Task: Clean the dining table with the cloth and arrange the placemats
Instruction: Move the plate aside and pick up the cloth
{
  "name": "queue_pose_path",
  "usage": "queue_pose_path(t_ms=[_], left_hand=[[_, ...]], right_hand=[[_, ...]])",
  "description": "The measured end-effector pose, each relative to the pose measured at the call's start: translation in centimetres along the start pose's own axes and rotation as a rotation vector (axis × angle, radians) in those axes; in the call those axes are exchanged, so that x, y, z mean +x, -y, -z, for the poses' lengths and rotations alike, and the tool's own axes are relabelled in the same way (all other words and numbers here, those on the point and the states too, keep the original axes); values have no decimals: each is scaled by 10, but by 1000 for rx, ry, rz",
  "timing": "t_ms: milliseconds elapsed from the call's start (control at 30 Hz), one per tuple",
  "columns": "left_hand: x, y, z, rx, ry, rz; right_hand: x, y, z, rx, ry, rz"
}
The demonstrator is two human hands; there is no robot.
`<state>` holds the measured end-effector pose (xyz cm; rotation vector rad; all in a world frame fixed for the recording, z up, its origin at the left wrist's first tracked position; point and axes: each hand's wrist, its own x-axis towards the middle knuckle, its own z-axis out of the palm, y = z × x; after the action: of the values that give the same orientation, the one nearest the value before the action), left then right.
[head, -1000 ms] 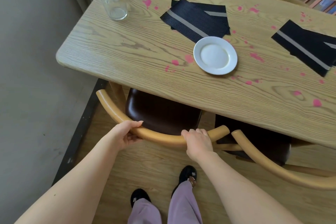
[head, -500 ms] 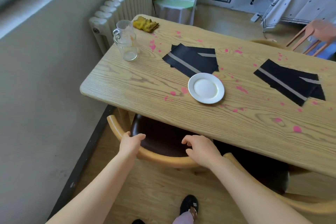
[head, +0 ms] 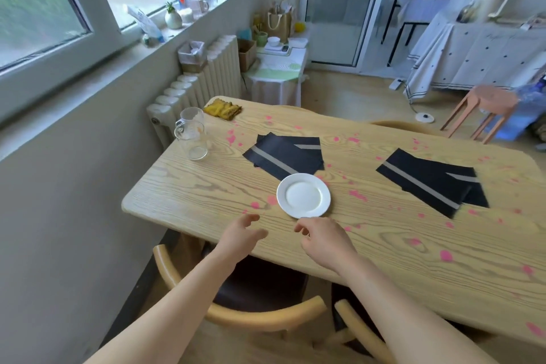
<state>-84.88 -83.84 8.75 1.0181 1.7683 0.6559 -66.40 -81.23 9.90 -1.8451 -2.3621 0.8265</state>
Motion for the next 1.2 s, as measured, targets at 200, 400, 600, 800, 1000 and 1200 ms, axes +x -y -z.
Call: queue_pose_path(t_ms=[200,400,600,800,1000,1200], left_hand=[[27,-25,-32,35,-22,0],[47,-35,-38,39,-5,61],[88,-42,-37,64,30,80],[143,-46,-32,80,96,106],[177,-45,-32,84,117,135],[198,-49,-34,90,180,158]], right_hand=[[21,-42,21,37,-18,-24],[51,-63,22,139,-20,-111],[85,-67,21,197,-26,-180],[116,-74,10,214,-34,-313],[143,-70,1,251,-68,-430],[155,-69,-1,257,-182,-595]])
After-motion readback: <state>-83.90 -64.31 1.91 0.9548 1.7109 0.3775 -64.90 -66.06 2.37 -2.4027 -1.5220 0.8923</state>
